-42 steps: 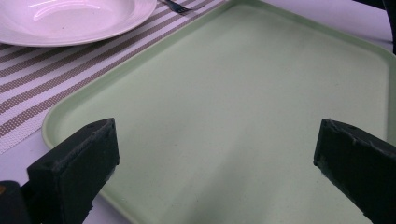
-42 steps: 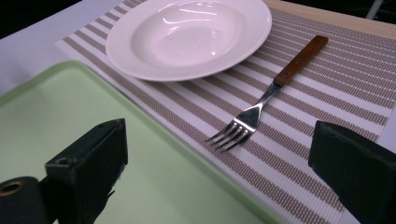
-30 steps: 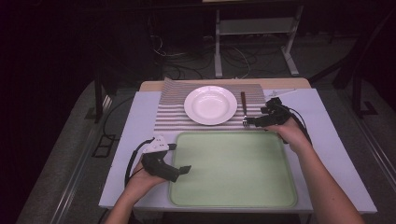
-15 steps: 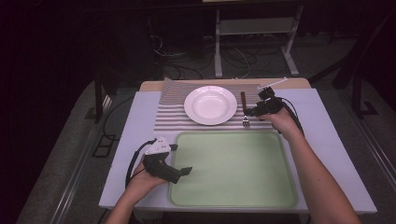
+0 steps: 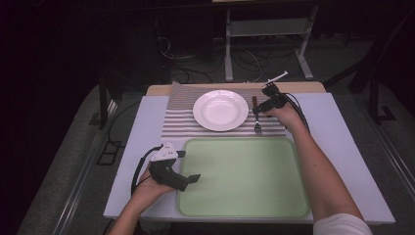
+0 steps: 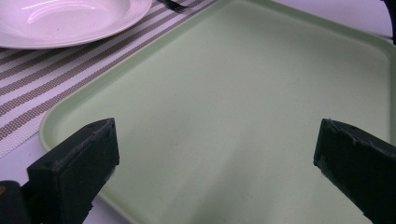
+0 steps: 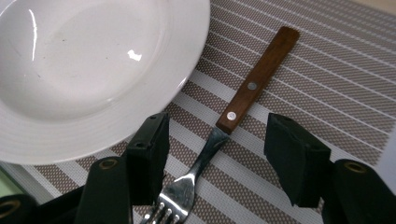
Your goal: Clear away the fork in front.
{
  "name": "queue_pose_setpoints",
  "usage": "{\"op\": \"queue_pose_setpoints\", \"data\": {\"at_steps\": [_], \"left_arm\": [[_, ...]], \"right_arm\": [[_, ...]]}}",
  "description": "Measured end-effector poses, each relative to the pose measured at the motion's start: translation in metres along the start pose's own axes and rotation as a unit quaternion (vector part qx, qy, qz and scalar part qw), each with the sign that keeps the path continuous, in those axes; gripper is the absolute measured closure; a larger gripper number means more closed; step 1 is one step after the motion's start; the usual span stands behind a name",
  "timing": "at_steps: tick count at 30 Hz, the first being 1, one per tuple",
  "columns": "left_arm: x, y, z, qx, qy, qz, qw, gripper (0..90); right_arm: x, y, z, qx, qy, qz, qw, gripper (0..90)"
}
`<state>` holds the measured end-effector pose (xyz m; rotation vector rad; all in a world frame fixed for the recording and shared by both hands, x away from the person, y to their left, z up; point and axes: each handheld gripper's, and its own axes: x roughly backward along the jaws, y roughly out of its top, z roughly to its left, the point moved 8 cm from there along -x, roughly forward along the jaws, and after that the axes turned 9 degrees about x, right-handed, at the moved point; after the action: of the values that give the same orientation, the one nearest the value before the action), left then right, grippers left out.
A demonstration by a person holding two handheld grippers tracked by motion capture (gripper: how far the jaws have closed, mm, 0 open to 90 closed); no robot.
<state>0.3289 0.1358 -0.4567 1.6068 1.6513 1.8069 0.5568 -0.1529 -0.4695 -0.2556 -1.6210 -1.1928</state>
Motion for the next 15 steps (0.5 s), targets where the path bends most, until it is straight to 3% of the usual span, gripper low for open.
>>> {"op": "queue_pose_setpoints", "data": {"at_steps": [3, 4, 10, 15], "left_arm": [[0.000, 0.000, 0.002, -0.001, 0.000, 0.001, 1.0000, 0.0], [0.000, 0.000, 0.002, -0.001, 0.000, 0.001, 1.0000, 0.0], [0.000, 0.000, 0.002, -0.005, 0.001, 0.002, 1.0000, 0.0], [0.001, 0.001, 0.002, -0.006, 0.002, -0.004, 1.0000, 0.0]], "right_arm": [[-0.008, 0.004, -0.002, -0.014, 0.006, 0.024, 0.9996, 44.1], [-0.012, 0.005, -0.005, -0.017, 0.001, 0.043, 0.9989, 45.3], [-0.020, 0.006, -0.009, -0.031, 0.003, 0.076, 0.9966, 53.7], [-0.027, 0.005, -0.009, -0.029, 0.000, 0.099, 0.9946, 55.3]]}}
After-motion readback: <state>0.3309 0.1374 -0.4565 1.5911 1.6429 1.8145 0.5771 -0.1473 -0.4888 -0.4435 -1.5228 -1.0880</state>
